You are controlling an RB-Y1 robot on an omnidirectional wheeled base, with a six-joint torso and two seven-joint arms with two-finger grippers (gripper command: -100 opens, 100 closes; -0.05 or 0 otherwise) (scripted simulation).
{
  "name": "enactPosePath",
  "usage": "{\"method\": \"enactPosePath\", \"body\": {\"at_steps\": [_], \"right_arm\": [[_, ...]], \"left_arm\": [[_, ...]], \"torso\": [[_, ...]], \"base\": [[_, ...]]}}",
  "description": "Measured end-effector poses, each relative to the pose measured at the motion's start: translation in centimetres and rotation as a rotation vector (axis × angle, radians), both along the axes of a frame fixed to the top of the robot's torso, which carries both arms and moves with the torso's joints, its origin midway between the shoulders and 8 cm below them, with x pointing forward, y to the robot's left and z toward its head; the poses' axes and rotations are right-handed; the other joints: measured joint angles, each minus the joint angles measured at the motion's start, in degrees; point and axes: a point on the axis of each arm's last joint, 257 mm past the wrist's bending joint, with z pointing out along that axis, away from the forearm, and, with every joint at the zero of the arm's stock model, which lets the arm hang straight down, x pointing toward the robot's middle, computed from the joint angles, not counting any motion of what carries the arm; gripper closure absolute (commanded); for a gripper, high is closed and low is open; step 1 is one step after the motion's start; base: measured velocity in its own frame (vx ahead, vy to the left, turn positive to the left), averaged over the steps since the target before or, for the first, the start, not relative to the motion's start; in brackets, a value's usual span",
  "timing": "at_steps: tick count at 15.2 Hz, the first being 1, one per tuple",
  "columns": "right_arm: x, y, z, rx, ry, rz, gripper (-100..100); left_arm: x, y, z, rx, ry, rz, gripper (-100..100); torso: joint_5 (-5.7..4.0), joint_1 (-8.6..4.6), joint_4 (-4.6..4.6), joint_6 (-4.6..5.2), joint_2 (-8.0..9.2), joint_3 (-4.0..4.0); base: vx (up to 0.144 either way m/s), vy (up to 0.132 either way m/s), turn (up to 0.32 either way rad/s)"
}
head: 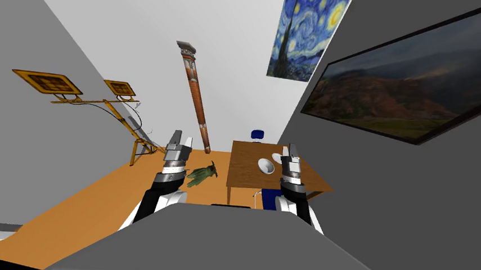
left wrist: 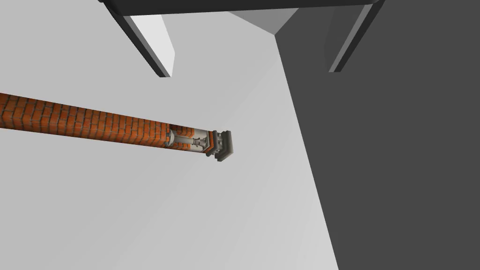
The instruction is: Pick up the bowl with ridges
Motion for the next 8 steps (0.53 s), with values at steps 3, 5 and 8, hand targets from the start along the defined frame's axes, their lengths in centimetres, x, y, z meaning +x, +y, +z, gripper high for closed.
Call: {"method": "enactPosePath", "body": {"at_steps": [3,5,8], "right_arm": [[0.5,0.8,-1.0,-0.048,0.035,0.028,-100],[1.1,1.4,-1.9,-0.08,0.061,0.047,-100],[1.7,2.0,-3.9,-0.132,0.115,0.075,-100]], "left_arm": [[0.0,0.0,0.0,0.0,0.0,0.0,0],[0.0,0.0,0.0,0.0,0.0,0.0,0],[0.0,0.0,0.0,0.0,0.0,0.0,0]], "torso": [[0.03,0.14,0.01,-0.02,0.04,0.02],[0.04,0.18,0.01,-0.03,0.06,0.03],[0.05,0.27,0.02,-0.03,0.1,0.05]], "base": [[-0.014,0.043,0.084],[-0.019,0.05,0.09],[-0.023,0.072,0.118]]}}
